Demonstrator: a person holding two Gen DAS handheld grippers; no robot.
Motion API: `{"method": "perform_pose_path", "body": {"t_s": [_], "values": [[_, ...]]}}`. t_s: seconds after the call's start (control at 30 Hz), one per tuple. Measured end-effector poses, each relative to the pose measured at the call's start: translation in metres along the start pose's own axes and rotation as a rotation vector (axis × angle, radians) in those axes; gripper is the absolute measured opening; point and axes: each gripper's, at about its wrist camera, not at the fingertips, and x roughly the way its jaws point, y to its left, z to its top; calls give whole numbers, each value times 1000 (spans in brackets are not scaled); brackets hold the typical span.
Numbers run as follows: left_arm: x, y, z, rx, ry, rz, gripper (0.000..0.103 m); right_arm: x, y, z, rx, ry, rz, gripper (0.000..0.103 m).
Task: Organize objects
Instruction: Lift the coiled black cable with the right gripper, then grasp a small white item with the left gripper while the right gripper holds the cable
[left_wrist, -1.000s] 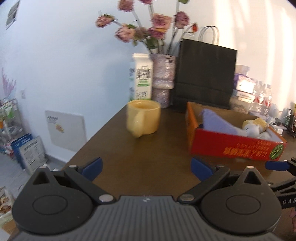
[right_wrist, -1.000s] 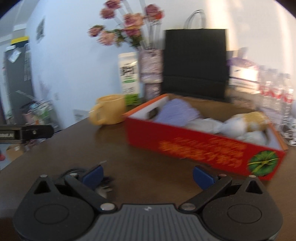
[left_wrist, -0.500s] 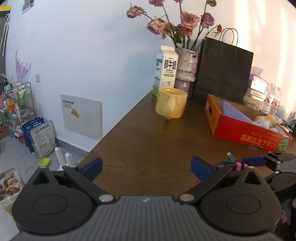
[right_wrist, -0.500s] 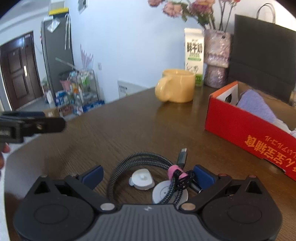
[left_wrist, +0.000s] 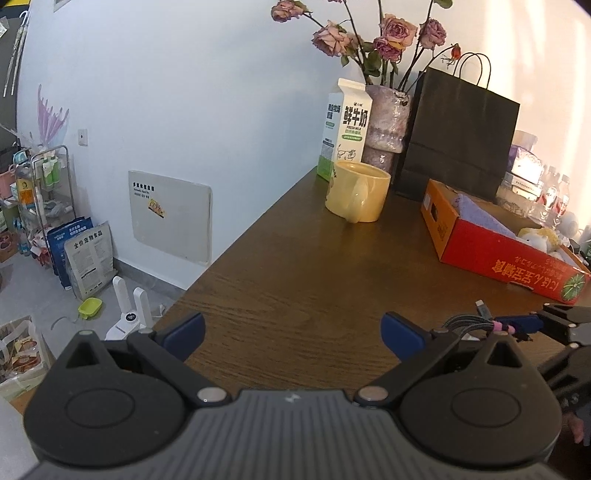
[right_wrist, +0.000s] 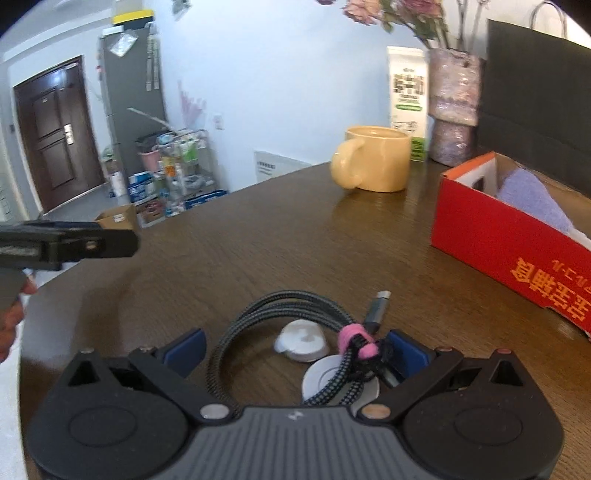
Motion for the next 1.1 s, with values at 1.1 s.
{"method": "perform_pose_path", "body": {"t_s": [1.1], "values": [[62,-145,-16,271,144,-232,65,-76,-81,-36,153,-189,-204,96]]}}
